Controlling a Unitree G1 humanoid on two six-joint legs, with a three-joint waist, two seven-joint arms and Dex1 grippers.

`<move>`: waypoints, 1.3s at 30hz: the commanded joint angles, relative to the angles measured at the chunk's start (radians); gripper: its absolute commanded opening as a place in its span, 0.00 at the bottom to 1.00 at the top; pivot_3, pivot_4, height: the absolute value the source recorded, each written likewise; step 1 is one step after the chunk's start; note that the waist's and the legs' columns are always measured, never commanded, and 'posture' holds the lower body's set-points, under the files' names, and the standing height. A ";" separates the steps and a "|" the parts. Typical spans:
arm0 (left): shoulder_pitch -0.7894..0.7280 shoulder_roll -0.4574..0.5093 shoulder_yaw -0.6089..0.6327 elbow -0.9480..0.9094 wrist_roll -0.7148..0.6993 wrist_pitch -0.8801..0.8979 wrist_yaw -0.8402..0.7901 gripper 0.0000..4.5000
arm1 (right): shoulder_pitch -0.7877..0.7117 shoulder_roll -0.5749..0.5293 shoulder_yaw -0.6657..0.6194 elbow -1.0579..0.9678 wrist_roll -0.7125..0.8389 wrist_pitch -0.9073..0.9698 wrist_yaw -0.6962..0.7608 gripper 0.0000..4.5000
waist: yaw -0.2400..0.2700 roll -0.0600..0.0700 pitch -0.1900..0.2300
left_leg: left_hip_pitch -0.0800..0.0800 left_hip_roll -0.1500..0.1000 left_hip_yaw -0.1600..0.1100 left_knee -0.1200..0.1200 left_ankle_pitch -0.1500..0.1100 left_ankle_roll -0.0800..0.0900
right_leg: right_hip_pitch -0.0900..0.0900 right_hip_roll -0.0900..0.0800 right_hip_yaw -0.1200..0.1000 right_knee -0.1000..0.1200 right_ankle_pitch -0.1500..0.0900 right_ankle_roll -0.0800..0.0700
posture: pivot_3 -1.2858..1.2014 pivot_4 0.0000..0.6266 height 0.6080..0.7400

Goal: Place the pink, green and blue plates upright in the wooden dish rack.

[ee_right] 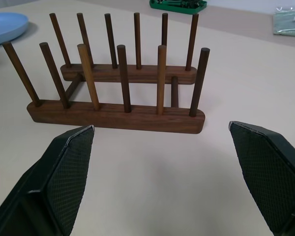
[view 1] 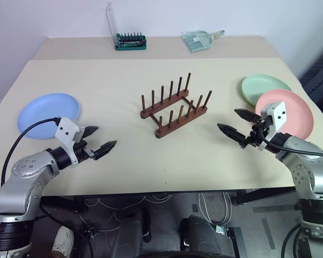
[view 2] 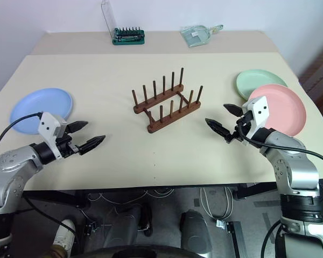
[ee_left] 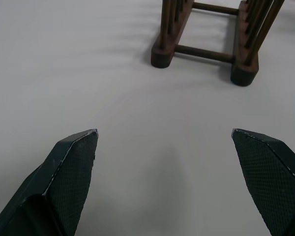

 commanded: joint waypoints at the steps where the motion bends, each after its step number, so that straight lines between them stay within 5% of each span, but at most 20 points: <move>1: -0.007 0.004 0.025 -0.041 -0.023 0.006 0.004 1.00 | -0.032 -0.009 -0.006 -0.007 0.000 -0.014 0.006 0.99 | 0.001 0.000 0.000 | 0.000 0.000 0.000 0.000 0.000 0.000 | 0.000 0.000 0.000 0.000 0.000 0.000 | 0.52 0.24 0.97; 27: -0.171 -0.041 -0.281 0.116 0.112 -0.086 -0.125 1.00 | 0.147 0.016 -0.013 -0.219 0.034 0.042 -0.065 0.99 | 0.004 0.000 0.000 | 0.000 -0.001 0.000 0.000 0.000 0.000 | 0.000 0.000 0.000 -0.001 0.000 0.000 | 0.52 0.24 0.97; 39: -0.361 -0.359 -0.505 0.433 0.380 -0.272 0.081 1.00 | 0.240 0.065 0.008 -0.358 0.052 0.067 -0.140 0.99 | 0.007 0.000 -0.001 | 0.000 -0.001 0.000 0.002 -0.001 0.002 | 0.002 0.000 0.000 0.000 0.000 0.000 | 0.52 0.24 0.97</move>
